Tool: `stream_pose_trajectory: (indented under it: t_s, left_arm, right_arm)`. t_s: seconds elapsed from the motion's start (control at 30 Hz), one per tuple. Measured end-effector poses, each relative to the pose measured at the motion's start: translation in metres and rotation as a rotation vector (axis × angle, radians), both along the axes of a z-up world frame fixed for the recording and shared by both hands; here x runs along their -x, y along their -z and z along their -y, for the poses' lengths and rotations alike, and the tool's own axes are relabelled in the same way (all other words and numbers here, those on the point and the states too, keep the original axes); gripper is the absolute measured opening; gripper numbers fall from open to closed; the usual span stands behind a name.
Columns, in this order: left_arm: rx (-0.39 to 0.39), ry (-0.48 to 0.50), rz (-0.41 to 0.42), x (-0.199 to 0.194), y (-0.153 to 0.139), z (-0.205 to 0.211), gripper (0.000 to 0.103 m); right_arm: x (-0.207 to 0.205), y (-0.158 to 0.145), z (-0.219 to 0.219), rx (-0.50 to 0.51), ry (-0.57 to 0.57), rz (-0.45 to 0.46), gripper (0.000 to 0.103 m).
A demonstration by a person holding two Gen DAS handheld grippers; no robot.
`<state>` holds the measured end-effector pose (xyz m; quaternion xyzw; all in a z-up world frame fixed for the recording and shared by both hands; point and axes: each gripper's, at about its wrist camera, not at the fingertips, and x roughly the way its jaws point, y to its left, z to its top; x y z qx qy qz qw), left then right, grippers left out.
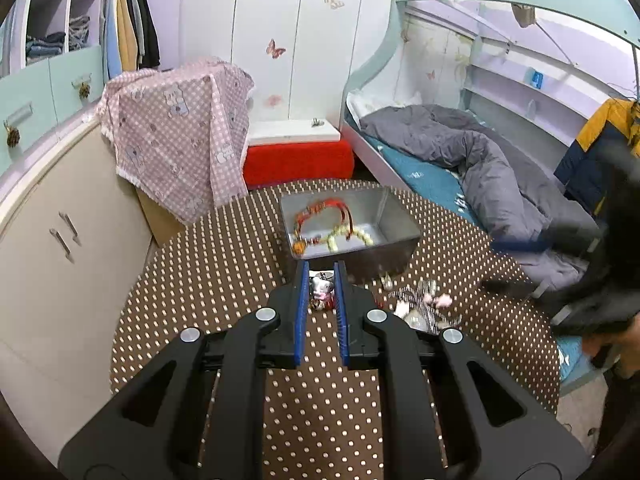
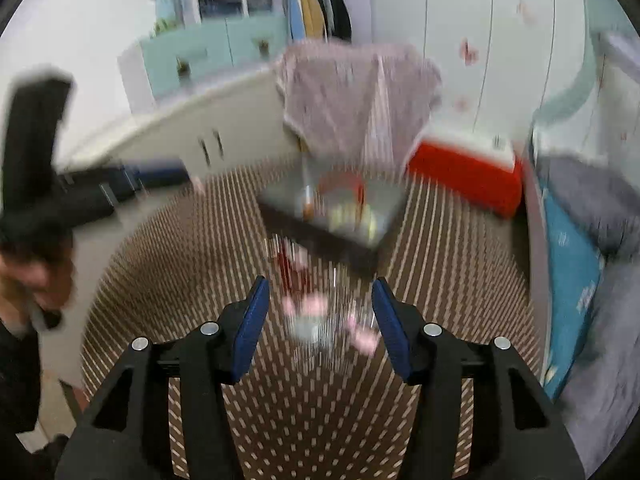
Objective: Organize jewelry
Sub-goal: 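Lower both held charms into the grey metal box and open both grippers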
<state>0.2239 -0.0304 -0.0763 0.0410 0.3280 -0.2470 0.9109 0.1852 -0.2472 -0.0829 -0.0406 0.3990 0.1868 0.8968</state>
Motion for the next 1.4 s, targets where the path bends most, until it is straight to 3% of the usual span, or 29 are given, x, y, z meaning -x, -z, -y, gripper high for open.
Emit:
stream_pose_trajectory:
  t_s: [0.13, 0.27, 0.33, 0.4, 0.5, 0.6, 0.87, 1.2, 1.4]
  left_arm:
    - [0.004, 0.004, -0.027, 0.001, 0.014, 0.001, 0.012]
    - [0.003, 0.007, -0.042, 0.002, 0.021, 0.005, 0.012]
    - [0.005, 0.008, -0.047, 0.003, 0.023, 0.006, 0.012]
    - [0.006, 0.008, -0.05, 0.004, 0.025, 0.008, 0.012]
    - [0.006, 0.007, -0.057, 0.004, 0.027, 0.006, 0.012]
    - [0.009, 0.002, -0.058, 0.004, 0.027, 0.005, 0.012]
    - [0.028, -0.01, -0.032, 0.004, 0.013, -0.001, 0.012]
    - [0.037, -0.013, 0.03, -0.003, -0.02, 0.0, 0.012]
    - [0.067, 0.004, 0.035, -0.025, -0.042, 0.005, 0.012]
  right_arm:
    - [0.003, 0.046, 0.005, -0.014, 0.024, -0.054, 0.051]
    - [0.003, 0.055, -0.006, -0.011, 0.001, -0.046, 0.05]
    - [0.0, 0.064, -0.016, 0.048, -0.015, -0.066, 0.044]
    - [0.0, 0.072, -0.025, 0.107, -0.019, -0.076, 0.02]
    - [0.002, 0.072, -0.021, 0.086, -0.011, -0.067, 0.013]
    - [0.006, 0.063, -0.018, 0.055, -0.013, -0.044, 0.013]
    - [0.017, -0.015, -0.005, -0.051, -0.042, 0.074, 0.013]
    - [0.014, -0.122, -0.006, -0.046, -0.063, 0.257, 0.013]
    - [-0.009, -0.161, -0.004, -0.056, -0.057, 0.318, 0.013]
